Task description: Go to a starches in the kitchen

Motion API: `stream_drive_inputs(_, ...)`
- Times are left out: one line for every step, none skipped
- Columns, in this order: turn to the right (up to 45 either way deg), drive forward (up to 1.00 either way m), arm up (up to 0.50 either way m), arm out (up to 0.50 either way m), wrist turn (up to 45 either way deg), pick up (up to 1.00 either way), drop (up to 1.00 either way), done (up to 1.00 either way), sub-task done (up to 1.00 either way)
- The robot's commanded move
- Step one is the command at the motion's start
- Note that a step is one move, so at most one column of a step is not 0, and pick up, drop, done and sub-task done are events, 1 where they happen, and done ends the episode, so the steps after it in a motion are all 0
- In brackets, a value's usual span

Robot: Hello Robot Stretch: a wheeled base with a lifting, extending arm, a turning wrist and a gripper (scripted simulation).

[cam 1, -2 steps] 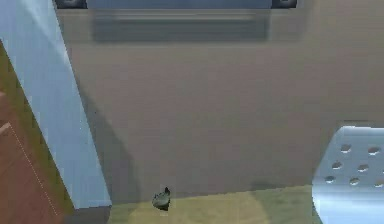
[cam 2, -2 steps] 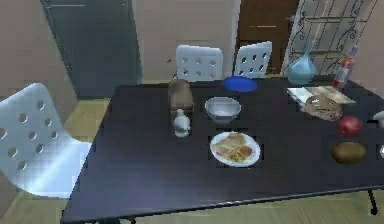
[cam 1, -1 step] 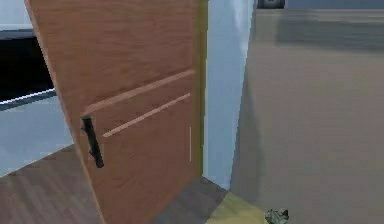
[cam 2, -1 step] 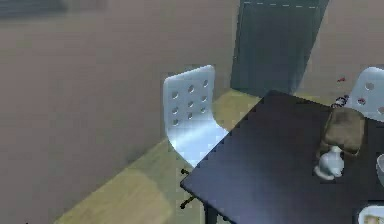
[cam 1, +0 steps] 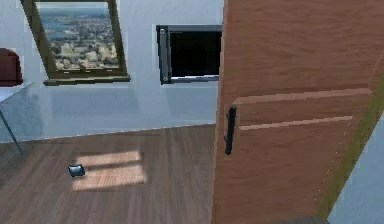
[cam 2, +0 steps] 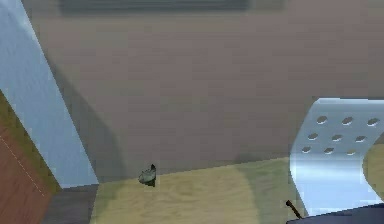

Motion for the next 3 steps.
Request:
stream_drive_inputs(0.0,0.05,0.0,0.0,0.0,0.0,0.0,0.0,0.0)
stream_drive_inputs(-45.0,0.0,0.0,0.0,0.0,0.0,0.0,0.0,0.0)
stream_drive_inputs(-42.0,0.0,0.0,0.0,0.0,0.0,0.0,0.0,0.0)
